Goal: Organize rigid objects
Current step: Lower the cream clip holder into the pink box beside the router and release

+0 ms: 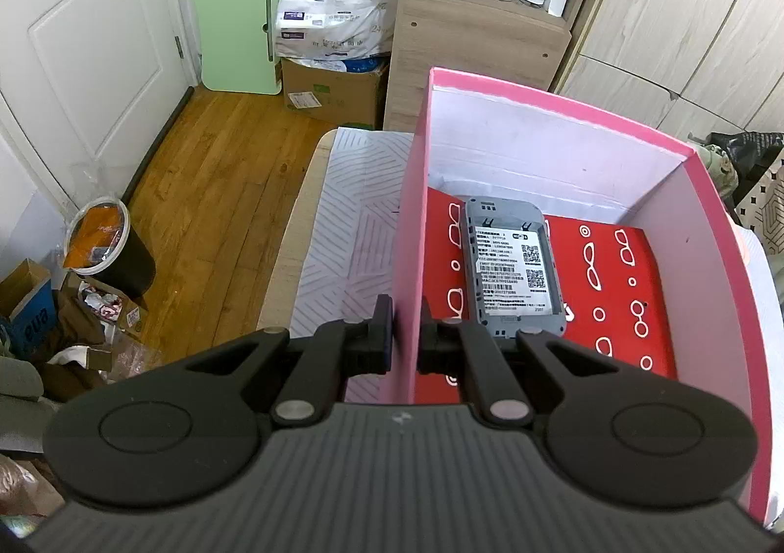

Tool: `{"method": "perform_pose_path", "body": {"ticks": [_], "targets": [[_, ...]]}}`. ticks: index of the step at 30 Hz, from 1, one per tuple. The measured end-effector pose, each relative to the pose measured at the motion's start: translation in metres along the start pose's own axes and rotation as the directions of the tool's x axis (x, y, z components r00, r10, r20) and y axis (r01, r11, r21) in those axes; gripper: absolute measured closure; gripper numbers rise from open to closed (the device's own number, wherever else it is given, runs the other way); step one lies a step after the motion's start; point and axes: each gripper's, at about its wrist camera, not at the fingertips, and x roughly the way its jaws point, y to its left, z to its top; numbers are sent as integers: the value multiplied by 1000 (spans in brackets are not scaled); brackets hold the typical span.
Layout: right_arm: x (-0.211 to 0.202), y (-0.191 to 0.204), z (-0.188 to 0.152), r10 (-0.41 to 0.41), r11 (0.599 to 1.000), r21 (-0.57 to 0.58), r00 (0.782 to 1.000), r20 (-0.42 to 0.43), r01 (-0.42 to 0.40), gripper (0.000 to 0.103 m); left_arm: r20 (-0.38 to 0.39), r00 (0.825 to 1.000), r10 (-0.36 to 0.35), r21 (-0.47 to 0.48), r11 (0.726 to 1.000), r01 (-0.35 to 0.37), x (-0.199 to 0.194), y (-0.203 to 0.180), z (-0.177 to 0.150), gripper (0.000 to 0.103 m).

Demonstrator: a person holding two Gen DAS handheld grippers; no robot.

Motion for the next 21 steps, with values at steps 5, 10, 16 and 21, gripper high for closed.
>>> {"method": "perform_pose_path", "body": {"ticks": [5, 10, 16, 21], "targets": [[31, 36, 35, 115, 984, -137, 993, 12, -113, 46, 0, 1000, -2, -3, 1000, 2, 0, 0, 0, 96], [85, 65, 69, 97, 955, -272, 991, -89, -118, 46, 0, 1000, 1, -3, 1000, -1, 0, -1, 0, 96], [153, 88, 86, -21, 900, -431, 978, -206, -72, 47, 1, 1000, -1, -8, 1000, 1, 0, -2, -1, 96], [196, 85, 93, -123, 888, -460, 955, -270, -15, 47, 0, 1000, 2, -6, 1000, -2, 0, -3, 0, 96]]}}
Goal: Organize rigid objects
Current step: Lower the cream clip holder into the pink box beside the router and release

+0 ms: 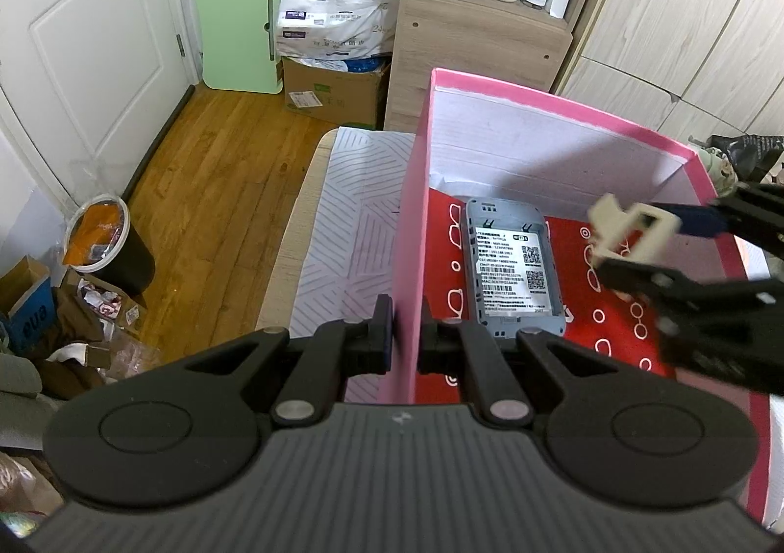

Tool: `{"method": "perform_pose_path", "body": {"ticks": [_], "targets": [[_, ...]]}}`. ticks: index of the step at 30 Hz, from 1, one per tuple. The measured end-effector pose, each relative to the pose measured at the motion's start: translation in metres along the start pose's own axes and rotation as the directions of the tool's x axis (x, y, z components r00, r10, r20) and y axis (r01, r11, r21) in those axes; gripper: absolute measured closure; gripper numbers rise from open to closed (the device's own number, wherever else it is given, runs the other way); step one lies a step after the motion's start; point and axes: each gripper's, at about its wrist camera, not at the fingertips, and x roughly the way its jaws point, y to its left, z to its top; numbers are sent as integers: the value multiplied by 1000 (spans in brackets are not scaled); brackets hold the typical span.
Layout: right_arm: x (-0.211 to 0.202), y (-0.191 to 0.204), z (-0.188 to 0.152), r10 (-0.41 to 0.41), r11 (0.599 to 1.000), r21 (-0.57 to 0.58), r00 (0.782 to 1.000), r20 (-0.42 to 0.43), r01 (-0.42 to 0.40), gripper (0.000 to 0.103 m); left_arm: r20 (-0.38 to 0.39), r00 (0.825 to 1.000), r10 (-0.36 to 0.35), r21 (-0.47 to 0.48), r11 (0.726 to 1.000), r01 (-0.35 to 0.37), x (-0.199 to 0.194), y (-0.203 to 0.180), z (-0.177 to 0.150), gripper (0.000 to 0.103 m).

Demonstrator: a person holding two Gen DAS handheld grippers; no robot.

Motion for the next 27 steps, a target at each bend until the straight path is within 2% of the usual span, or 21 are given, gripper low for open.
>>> {"method": "perform_pose_path", "body": {"ticks": [4, 11, 15, 19, 24, 27], "targets": [[19, -6, 8, 23, 999, 36, 997, -73, -21, 47, 0, 1000, -5, -9, 1000, 5, -1, 2, -1, 96], [20, -15, 9, 131, 981, 151, 988, -76, -119, 45, 0, 1000, -12, -16, 1000, 12, -1, 4, 0, 96], [0, -21, 4, 163, 966, 204, 987, 5, -160, 39, -1, 1000, -9, -15, 1000, 9, -1, 5, 1, 96], [-31, -27, 0, 204, 945, 240, 974, 98, -222, 38, -1, 1000, -9, -15, 1000, 9, 0, 5, 1, 96], [-73, -36, -14, 203, 921, 293, 959, 197, -255, 38, -1, 1000, -10, -17, 1000, 10, 0, 5, 1, 96], [-94, -43, -26, 191, 906, 332, 955, 228, -261, 38, 0, 1000, -9, -15, 1000, 9, 0, 5, 1, 96]]}}
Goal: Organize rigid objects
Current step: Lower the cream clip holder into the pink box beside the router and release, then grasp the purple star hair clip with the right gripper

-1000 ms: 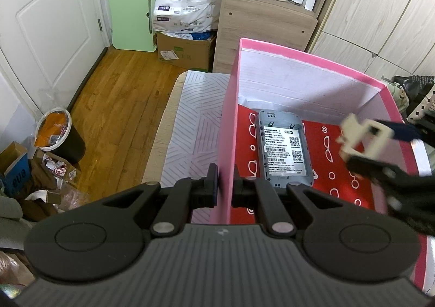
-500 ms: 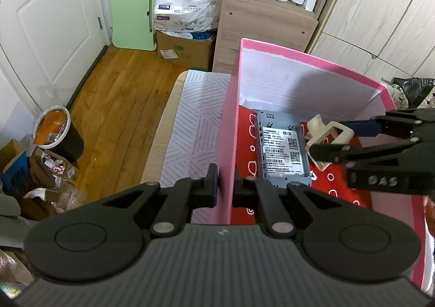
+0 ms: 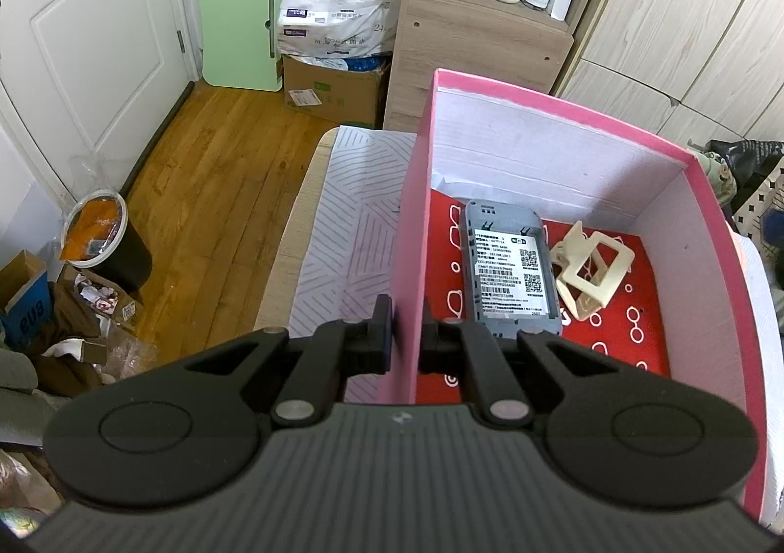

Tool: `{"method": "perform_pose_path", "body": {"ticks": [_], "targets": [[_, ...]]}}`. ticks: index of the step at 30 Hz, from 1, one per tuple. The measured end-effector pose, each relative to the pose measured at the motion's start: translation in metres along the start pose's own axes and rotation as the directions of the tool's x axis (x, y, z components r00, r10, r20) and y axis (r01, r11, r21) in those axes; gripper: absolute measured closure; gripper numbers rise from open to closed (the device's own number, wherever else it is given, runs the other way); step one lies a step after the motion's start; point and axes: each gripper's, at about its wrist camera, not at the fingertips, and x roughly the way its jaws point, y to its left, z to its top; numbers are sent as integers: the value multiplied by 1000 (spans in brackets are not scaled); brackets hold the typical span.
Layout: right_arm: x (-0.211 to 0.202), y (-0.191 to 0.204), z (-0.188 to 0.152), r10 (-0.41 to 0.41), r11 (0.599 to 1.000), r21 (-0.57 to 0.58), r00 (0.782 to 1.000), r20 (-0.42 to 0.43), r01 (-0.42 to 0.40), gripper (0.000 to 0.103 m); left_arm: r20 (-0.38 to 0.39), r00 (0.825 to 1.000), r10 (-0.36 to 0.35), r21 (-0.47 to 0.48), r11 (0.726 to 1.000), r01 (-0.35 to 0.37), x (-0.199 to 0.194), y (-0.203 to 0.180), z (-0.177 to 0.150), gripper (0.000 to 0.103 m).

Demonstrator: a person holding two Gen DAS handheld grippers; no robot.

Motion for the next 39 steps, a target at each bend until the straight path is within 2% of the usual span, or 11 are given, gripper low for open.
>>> {"method": "perform_pose_path", "body": {"ticks": [5, 8, 15, 23, 31, 34, 39], "targets": [[-32, -12, -14, -29, 998, 56, 999, 20, 28, 37, 0, 1000, 0, 0, 1000, 0, 0, 0, 0, 96], [-47, -21, -26, -77, 994, 75, 997, 25, 75, 35, 0, 1000, 0, -1, 1000, 0, 0, 0, 0, 96], [-67, -55, -69, -155, 969, 197, 988, 5, 151, 35, 0, 1000, -7, -2, 1000, 7, 1, 1, 0, 95], [-73, -79, -122, -284, 918, 280, 958, -30, 281, 33, 0, 1000, -5, 0, 1000, 5, 2, 0, 0, 95], [-51, -80, -164, -250, 887, 380, 965, -82, 262, 31, 2, 1000, -4, 2, 1000, 4, 2, -1, 0, 95], [-33, -79, -179, -289, 843, 439, 950, -120, 312, 30, 2, 1000, -7, -2, 1000, 7, 3, -1, 0, 95], [-15, -58, -183, -434, 824, 362, 896, -94, 437, 29, 2, 1000, -10, -4, 1000, 10, 2, -3, -1, 95]]}}
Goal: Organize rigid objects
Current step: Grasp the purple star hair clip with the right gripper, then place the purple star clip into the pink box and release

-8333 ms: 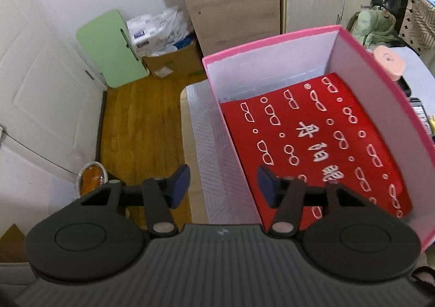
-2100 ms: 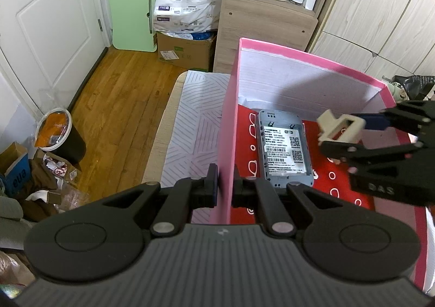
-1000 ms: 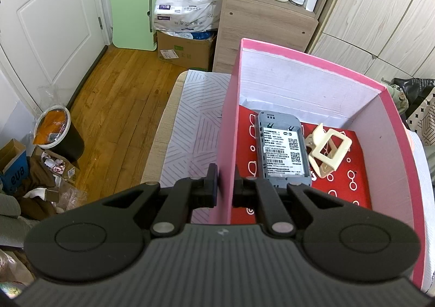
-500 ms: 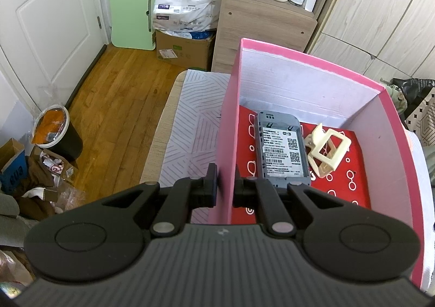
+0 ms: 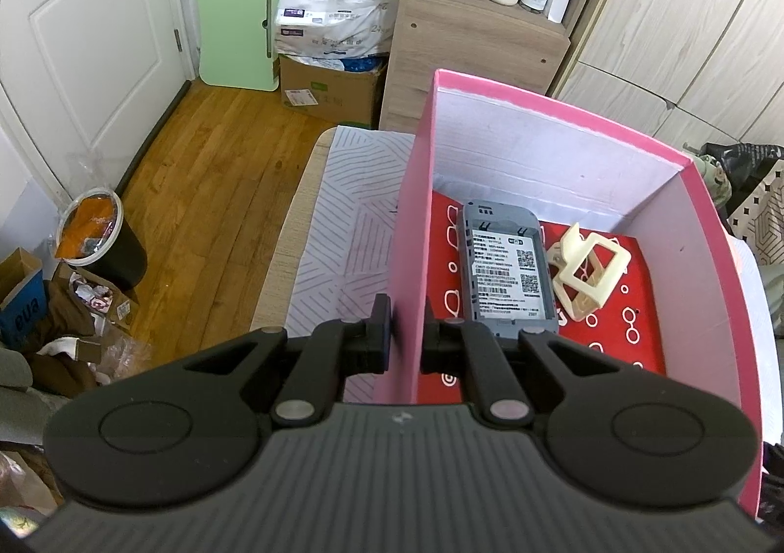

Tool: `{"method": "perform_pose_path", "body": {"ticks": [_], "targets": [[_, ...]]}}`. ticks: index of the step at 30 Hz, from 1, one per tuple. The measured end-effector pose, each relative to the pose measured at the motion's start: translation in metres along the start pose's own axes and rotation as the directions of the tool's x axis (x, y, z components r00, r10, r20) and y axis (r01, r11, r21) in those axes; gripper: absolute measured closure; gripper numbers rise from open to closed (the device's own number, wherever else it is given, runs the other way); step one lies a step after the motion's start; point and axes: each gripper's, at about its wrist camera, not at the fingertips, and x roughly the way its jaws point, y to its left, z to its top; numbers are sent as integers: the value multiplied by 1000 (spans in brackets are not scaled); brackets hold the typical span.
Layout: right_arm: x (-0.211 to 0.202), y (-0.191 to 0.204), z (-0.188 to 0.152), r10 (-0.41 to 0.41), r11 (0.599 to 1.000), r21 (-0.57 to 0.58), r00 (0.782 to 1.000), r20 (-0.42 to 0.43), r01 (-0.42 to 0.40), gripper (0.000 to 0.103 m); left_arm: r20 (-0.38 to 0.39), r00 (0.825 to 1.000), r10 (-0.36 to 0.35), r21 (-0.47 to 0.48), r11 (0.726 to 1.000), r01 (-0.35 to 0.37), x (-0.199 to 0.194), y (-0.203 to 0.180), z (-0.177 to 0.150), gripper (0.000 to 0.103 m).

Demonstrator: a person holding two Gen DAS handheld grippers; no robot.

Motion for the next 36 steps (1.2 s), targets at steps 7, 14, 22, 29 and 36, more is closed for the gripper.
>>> {"method": "perform_pose_path", "body": {"ticks": [7, 14, 22, 29, 36], "targets": [[6, 13, 1, -87, 996, -17, 996, 32, 88, 27, 2, 1000, -4, -5, 1000, 4, -1, 0, 0, 94], [-1, -6, 0, -34, 996, 86, 998, 60, 28, 43, 6, 1000, -1, 8, 1000, 1, -2, -6, 0, 95], [-22, -13, 12, 155, 976, 148, 986, 63, -163, 43, 4, 1000, -13, -10, 1000, 13, -2, 3, 0, 94], [-48, 17, 42, 301, 951, 43, 947, 116, -307, 43, 13, 1000, -9, -8, 1000, 9, -3, 2, -1, 94], [-69, 84, 68, 398, 904, -221, 909, 123, -366, 43, 22, 1000, -7, -4, 1000, 8, -5, 2, -2, 94]]}}
